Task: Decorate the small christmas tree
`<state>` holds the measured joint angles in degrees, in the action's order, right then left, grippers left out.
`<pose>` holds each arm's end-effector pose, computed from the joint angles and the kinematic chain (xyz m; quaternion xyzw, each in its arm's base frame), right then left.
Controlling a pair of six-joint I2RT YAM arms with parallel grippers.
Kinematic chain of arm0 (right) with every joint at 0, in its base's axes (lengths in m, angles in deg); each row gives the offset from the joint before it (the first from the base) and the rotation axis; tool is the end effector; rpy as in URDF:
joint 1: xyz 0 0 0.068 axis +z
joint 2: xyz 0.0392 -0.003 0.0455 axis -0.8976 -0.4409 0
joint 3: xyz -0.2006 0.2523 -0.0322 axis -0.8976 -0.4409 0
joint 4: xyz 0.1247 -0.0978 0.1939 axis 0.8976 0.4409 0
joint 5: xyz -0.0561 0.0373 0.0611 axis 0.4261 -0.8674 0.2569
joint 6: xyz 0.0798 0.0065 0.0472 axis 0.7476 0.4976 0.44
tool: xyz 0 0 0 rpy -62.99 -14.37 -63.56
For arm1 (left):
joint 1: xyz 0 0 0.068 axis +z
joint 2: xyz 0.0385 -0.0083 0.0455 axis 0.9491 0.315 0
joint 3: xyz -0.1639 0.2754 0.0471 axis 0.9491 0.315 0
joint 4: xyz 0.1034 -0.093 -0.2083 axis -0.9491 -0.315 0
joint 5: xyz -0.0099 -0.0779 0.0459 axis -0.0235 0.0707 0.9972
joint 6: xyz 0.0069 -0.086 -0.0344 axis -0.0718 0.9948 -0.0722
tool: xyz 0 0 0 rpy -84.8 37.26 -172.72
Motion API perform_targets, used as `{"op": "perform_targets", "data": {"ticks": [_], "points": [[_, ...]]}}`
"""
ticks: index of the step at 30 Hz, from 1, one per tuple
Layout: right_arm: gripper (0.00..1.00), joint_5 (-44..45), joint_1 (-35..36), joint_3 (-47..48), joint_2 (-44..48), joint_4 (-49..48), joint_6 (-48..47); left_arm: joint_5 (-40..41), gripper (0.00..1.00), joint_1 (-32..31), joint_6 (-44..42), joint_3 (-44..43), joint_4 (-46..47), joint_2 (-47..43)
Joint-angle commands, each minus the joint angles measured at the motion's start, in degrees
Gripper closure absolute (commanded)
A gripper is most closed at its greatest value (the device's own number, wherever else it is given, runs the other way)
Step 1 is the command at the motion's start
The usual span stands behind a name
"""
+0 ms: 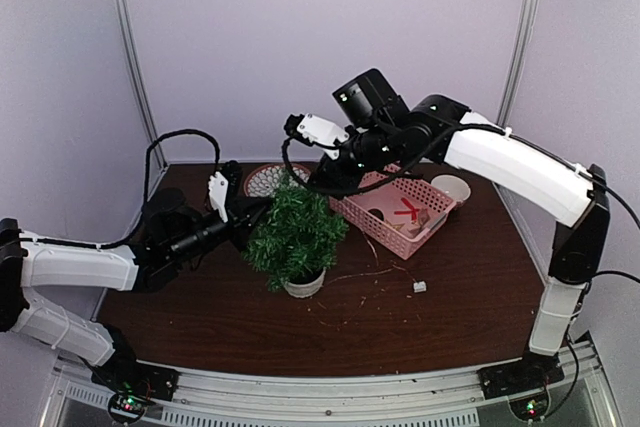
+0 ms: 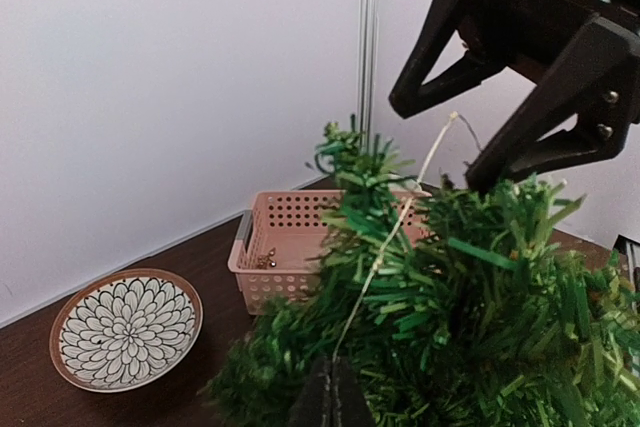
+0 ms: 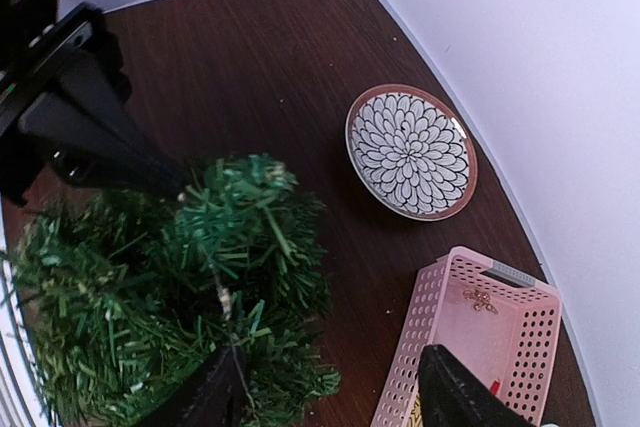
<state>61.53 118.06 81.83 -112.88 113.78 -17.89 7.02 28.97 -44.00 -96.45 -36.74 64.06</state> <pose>0.2650 0.3711 0.4075 -0.5337 0.7322 0.1444 0.3978 0.2106 -0.2083 0.3042 0.2429 0.6646 -0.3508 0.6134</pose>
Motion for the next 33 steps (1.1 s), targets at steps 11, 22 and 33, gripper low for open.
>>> {"op": "perform_targets", "data": {"ticks": [11, 22, 33], "points": [[0.29, -26.6, -7.8, -17.3, 13.1, -9.8, 5.7, 0.0, 1.0, 0.4, 0.9, -2.6, 0.4, 0.7], [0.45, -30.3, -7.8, -18.1, 14.9, -6.5, 6.3, -1.7, 1.0, 0.3, 0.8, -4.5, -0.2, 1.4], [0.51, -24.2, -8.2, -23.2, 16.3, -3.9, 8.4, -2.0, 1.0, 0.4, 0.7, -4.8, 0.0, 2.4]]}}
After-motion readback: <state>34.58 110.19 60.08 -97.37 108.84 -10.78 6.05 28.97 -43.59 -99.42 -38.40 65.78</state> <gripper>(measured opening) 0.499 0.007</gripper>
